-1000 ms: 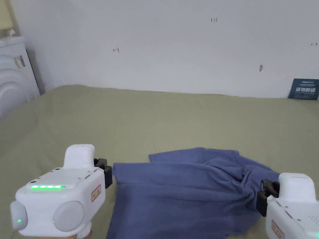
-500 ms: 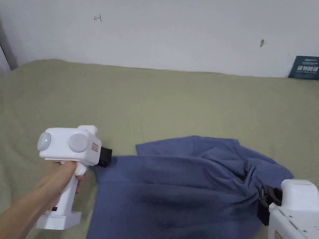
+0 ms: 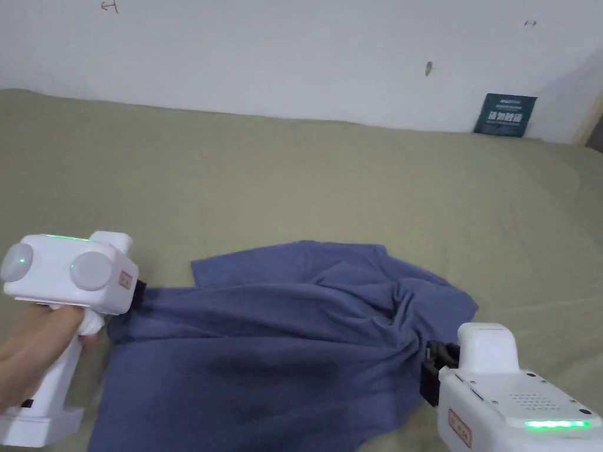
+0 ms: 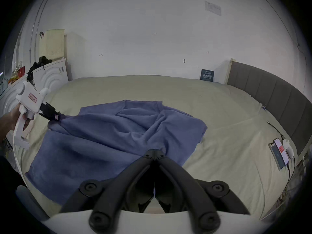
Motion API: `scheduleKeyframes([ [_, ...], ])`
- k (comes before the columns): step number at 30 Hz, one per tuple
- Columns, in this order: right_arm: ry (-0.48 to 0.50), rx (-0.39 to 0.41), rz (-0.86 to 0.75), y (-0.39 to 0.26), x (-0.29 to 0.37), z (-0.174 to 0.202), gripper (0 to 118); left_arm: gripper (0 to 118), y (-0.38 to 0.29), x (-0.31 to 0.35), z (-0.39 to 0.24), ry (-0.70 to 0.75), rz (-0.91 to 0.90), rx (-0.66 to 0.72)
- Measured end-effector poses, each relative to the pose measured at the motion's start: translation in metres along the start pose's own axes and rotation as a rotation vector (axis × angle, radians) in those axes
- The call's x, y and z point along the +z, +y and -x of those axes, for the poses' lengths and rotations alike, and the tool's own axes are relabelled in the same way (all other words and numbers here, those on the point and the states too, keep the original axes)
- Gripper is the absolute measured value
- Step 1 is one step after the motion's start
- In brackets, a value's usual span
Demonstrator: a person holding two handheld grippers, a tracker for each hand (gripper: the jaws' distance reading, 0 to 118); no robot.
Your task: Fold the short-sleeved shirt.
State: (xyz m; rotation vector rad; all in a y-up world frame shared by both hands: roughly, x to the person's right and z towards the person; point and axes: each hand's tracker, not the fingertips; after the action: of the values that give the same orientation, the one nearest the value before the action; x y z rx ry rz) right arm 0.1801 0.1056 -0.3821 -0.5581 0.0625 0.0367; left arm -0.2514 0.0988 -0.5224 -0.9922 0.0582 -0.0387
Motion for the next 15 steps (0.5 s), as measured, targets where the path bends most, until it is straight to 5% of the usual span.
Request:
scheduleKeyframes([
  [7, -0.117, -0.001, 0.037, 0.045, -0.040, -0.068, 0, 2, -0.004, -0.006, 0.000, -0.036, 0.008, 0.029],
  [15, -0.082, -0.100, 0.231, 0.102, -0.131, -0.124, 0, 2, -0.006, -0.015, 0.004, -0.050, 0.005, 0.038],
])
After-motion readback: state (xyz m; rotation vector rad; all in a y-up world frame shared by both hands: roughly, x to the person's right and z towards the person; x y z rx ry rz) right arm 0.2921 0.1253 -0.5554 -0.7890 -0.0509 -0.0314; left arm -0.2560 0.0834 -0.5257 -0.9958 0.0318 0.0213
